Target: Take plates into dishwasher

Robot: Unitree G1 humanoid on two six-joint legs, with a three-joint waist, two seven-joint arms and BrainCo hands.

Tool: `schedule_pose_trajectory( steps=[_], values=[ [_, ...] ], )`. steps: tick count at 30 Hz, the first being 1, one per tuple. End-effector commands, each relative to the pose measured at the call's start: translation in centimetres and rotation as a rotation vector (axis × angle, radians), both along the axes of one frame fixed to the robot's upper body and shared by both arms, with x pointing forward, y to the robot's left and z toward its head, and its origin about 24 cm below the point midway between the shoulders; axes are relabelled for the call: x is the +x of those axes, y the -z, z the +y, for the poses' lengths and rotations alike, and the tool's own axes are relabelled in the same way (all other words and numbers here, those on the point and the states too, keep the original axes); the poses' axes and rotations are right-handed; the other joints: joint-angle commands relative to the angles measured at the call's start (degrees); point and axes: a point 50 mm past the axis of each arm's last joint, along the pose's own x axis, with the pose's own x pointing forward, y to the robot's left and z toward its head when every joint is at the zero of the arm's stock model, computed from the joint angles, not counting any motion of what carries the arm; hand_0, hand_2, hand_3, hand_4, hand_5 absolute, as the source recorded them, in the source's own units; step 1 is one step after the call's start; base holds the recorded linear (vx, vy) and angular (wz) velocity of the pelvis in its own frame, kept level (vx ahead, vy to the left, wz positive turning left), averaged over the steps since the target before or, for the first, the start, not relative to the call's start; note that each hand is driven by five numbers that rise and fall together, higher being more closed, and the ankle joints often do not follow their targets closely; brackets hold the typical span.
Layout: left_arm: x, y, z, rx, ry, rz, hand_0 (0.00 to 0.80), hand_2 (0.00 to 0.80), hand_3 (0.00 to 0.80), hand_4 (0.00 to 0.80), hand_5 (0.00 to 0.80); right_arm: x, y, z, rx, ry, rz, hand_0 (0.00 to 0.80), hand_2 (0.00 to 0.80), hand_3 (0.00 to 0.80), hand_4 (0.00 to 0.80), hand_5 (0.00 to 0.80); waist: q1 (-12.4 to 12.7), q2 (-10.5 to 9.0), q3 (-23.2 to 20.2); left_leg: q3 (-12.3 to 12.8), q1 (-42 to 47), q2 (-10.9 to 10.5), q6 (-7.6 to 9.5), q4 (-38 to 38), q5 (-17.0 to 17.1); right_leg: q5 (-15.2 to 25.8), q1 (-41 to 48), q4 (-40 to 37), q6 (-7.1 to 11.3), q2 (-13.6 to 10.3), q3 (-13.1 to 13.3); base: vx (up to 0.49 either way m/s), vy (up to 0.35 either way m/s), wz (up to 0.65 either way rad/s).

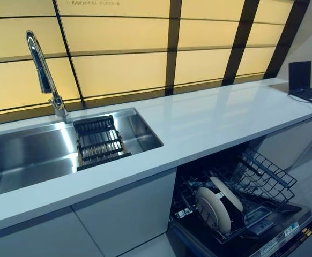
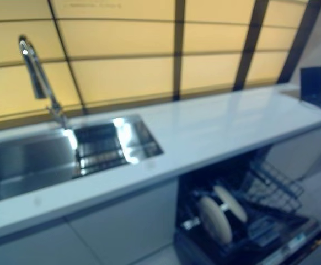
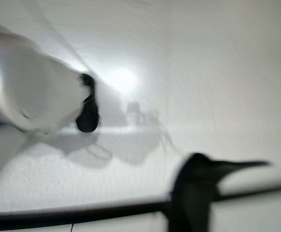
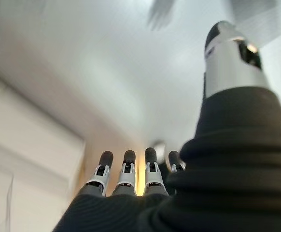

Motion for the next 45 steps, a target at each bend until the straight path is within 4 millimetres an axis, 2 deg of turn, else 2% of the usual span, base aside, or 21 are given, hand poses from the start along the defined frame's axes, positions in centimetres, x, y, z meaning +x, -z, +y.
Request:
schedule_pose_trajectory(
  steps=[1, 3, 4, 7, 12, 17, 18, 19, 21, 22, 23, 25, 26, 27, 28, 31, 34, 36, 39, 43, 45],
  values=[
    [4.0, -0.9, 0.5, -0.011, 0.025, -0.146, 0.000, 0.000, 0.000, 0.000, 0.000, -1.2, 1.7, 0.9, 0.031, 0.194, -0.142, 0.000, 0.000, 0.000, 0.000, 0.000, -0.9, 0.76, 0.3, -2.8, 11.9, -3.6, 1.98, -7.2, 2.3, -8.1, -2.5, 6.2, 0.82, 9.0, 1.7, -0.286, -0.087, 0.82],
    [4.0, -0.5, -0.5, -0.054, 0.031, -0.132, 0.000, 0.000, 0.000, 0.000, 0.000, -2.9, 3.5, 2.3, 0.086, 0.363, -0.205, 0.000, 0.000, 0.000, 0.000, 0.000, -1.6, 2.28, 0.5, -3.5, 13.4, -7.1, 3.29, -12.1, -0.2, -7.2, -7.8, 8.5, 1.48, 10.2, -1.2, -0.556, 0.009, 1.66],
    [3.8, -0.4, -0.5, -0.060, 0.031, -0.129, 0.000, 0.000, 0.000, 0.000, 0.000, -3.4, 4.0, 2.8, 0.101, 0.395, -0.178, 0.000, 0.000, 0.000, 0.000, 0.000, -2.2, 3.13, 1.5, -3.0, 14.4, -8.3, 5.01, -17.3, -3.5, -6.3, -12.8, 12.2, 2.15, 9.2, -3.5, -0.684, 0.110, 1.71],
    [3.2, -0.3, -0.5, -0.047, 0.024, -0.121, 0.000, 0.000, 0.000, 0.000, 0.000, -3.3, 4.7, 3.7, 0.149, 0.408, -0.135, 0.000, 0.000, 0.000, 0.000, 0.000, -1.1, 3.87, 3.0, -5.7, 13.5, -9.8, 6.91, -20.8, -4.9, -6.4, -15.7, 16.0, 2.26, 8.4, -5.3, -0.383, 0.050, 0.68],
    [1.9, -0.4, 0.5, -0.005, 0.036, -0.111, 0.000, 0.000, 0.000, 0.000, 0.000, -4.1, 5.9, 5.5, 0.248, 0.407, -0.034, 0.000, 0.000, 0.000, 0.000, 0.000, 1.2, 2.28, 3.4, -8.4, 12.1, -11.1, 8.29, -19.8, -5.9, -4.4, -14.0, 13.6, 3.51, 8.3, -5.9, -0.275, -0.065, 0.25],
    [3.8, -1.1, 1.3, 0.043, 0.143, -0.136, 0.000, 0.000, 0.000, 0.000, 0.000, -4.7, 5.5, 4.9, 0.247, 0.325, 0.010, 0.000, 0.000, 0.000, 0.000, 0.000, 1.4, 0.92, 3.5, -8.8, 11.9, -12.4, 9.79, -20.2, -6.4, -0.7, -13.3, 10.8, 5.41, 7.7, -6.7, -0.169, -0.008, 0.05],
    [5.0, -1.6, 1.6, 0.062, 0.180, -0.153, 0.000, 0.000, 0.000, 0.000, 0.000, -4.1, 5.5, 4.9, 0.252, 0.252, 0.024, 0.000, 0.000, 0.000, 0.000, 0.000, 1.3, 0.67, 4.4, -8.4, 11.2, -12.7, 10.25, -20.5, -6.1, 1.7, -14.2, 11.0, 7.03, 6.5, -6.7, -0.187, -0.006, -0.19],
    [5.6, -1.8, 1.8, 0.071, 0.199, -0.160, 0.000, 0.000, 0.000, 0.000, 0.000, -3.8, 5.5, 4.9, 0.255, 0.231, 0.029, 0.000, 0.000, 0.000, 0.000, 0.000, 1.0, 0.72, 5.0, -8.7, 10.7, -12.6, 10.45, -20.6, -5.7, 2.9, -14.8, 12.2, 8.05, 5.8, -4.9, -0.235, -0.028, -0.23],
    [6.6, -2.4, 2.3, 0.090, 0.229, -0.177, 0.000, 0.000, 0.000, 0.000, 0.000, -3.6, 5.8, 5.3, 0.262, 0.202, 0.049, 0.000, 0.000, 0.000, 0.000, 0.000, -0.2, 1.40, 6.6, -9.3, 9.5, -11.5, 11.00, -20.8, -3.8, 3.2, -17.5, 19.3, 9.34, 4.2, 3.5, -0.251, -0.042, 0.09],
    [6.6, -2.5, 2.5, 0.084, 0.220, -0.177, 0.000, 0.000, 0.000, 0.000, 0.000, -3.6, 5.9, 5.5, 0.260, 0.196, 0.061, 0.000, 0.000, 0.000, 0.000, 0.000, -0.3, 1.60, 7.0, -8.4, 8.8, -10.9, 11.05, -20.8, -3.2, 2.9, -18.0, 22.2, 9.33, 2.5, 4.7, -0.391, -0.084, 0.22],
    [6.4, -2.5, 2.7, 0.068, 0.190, -0.168, 0.000, 0.000, 0.000, 0.000, 0.000, -3.0, 6.2, 6.0, 0.269, 0.184, 0.065, 0.000, 0.000, 0.000, 0.000, 0.000, 1.5, 2.17, 7.8, -5.0, 6.3, -8.7, 10.67, -21.4, -1.0, 1.2, -14.9, 24.8, 9.08, -2.7, 3.6, -0.381, -0.132, -0.11],
    [5.3, -2.3, 2.9, 0.063, 0.168, -0.142, 0.000, 0.000, 0.000, 0.000, 0.000, -2.7, 6.7, 6.6, 0.276, 0.177, 0.075, 0.000, 0.000, 0.000, 0.000, 0.000, 3.0, 2.49, 8.0, -4.0, 4.9, -6.9, 10.45, -22.1, 0.5, 0.1, -11.6, 24.9, 8.87, -5.5, 5.9, -0.295, -0.238, -0.68],
    [4.1, -2.0, 2.9, 0.056, 0.143, -0.110, 0.000, 0.000, 0.000, 0.000, 0.000, -2.8, 7.0, 7.1, 0.290, 0.185, 0.088, 0.000, 0.000, 0.000, 0.000, 0.000, 3.7, 2.69, 7.6, -4.3, 4.2, -5.8, 10.30, -22.0, 1.1, -1.3, -8.5, 22.5, 8.41, -6.0, 8.2, -0.155, -0.217, -0.67],
    [4.1, -2.0, 2.9, 0.056, 0.143, -0.110, 0.000, 0.000, 0.000, 0.000, 0.000, -2.8, 7.0, 7.1, 0.290, 0.185, 0.088, 0.000, 0.000, 0.000, 0.000, 0.000, 3.7, 2.69, 7.6, -4.3, 4.2, -5.8, 10.30, -22.0, 1.1, -1.3, -8.5, 22.5, 8.41, -6.0, 8.2, -0.185, -0.235, -0.63],
    [3.5, -1.8, 2.9, 0.051, 0.127, -0.094, 0.000, 0.000, 0.000, 0.000, 0.000, -2.9, 7.2, 7.4, 0.298, 0.196, 0.107, 0.000, 0.000, 0.000, 0.000, 0.000, 3.9, 2.35, 7.3, -4.4, 2.9, -5.7, 10.52, -21.1, 1.9, 0.3, -7.3, 19.2, 7.55, -7.2, 9.1, -0.118, -0.167, -0.53],
    [1.8, -1.4, 2.8, 0.048, 0.070, -0.044, 0.000, 0.000, 0.000, 0.000, 0.000, -3.4, 7.8, 8.5, 0.339, 0.209, 0.151, 0.000, 0.000, 0.000, 0.000, 0.000, 5.0, 1.62, 6.1, -4.4, 1.9, -4.7, 10.16, -18.4, 0.7, 4.0, -5.6, 14.1, 9.39, -12.0, 10.8, -0.137, -0.231, -0.44],
    [2.6, -1.5, 2.9, 0.077, 0.050, -0.049, 0.000, 0.000, 0.000, 0.000, 0.000, -2.2, 8.6, 9.8, 0.368, 0.200, 0.095, 0.000, 0.000, 0.000, 0.000, 0.000, 5.5, 0.78, 5.9, -3.2, 0.9, -2.5, 9.87, -15.0, -0.6, 2.5, -5.5, 12.2, 9.96, -11.6, 10.4, -0.133, -0.328, -0.61],
    [4.5, -1.9, 2.7, 0.077, 0.057, -0.097, 0.000, 0.000, 0.000, 0.000, 0.000, -0.5, 9.3, 11.0, 0.360, 0.173, 0.034, 0.000, 0.000, 0.000, 0.000, 0.000, 4.9, 0.63, 6.2, -2.0, -0.1, -0.5, 9.16, -13.9, 0.2, 0.9, -5.0, 12.4, 10.08, -10.4, 10.9, -0.155, -0.317, -0.48],
    [5.8, -2.1, 2.3, 0.058, 0.088, -0.136, 0.000, 0.000, 0.000, 0.000, 0.000, 0.2, 9.7, 11.8, 0.359, 0.177, -0.001, 0.000, 0.000, 0.000, 0.000, 0.000, 4.3, 0.88, 6.4, -1.3, 0.0, 0.3, 8.58, -15.0, 1.4, 0.3, -5.0, 12.4, 10.16, -9.5, 11.3, -0.102, -0.140, -0.27],
    [9.3, -2.6, 0.4, 0.024, 0.188, -0.232, 0.000, 0.000, 0.000, 0.000, 0.000, 1.8, 10.6, 13.9, 0.344, 0.220, -0.094, 0.000, 0.000, 0.000, 0.000, 0.000, 3.3, 2.37, 7.4, -2.2, 0.3, 0.8, 7.39, -19.6, 4.8, -2.6, -5.0, 12.9, 10.04, -7.8, 10.9, -0.179, -0.192, 0.15],
    [8.9, -2.4, 0.0, 0.019, 0.218, -0.224, 0.000, 0.000, 0.000, 0.000, 0.000, 3.0, 10.6, 14.5, 0.321, 0.224, -0.140, 0.000, 0.000, 0.000, 0.000, 0.000, 3.1, 3.24, 8.2, -2.3, 0.3, 0.8, 7.19, -20.6, 5.8, -4.4, -5.6, 14.5, 9.68, -7.4, 10.7, -0.128, -0.126, 0.06]
  ],
)
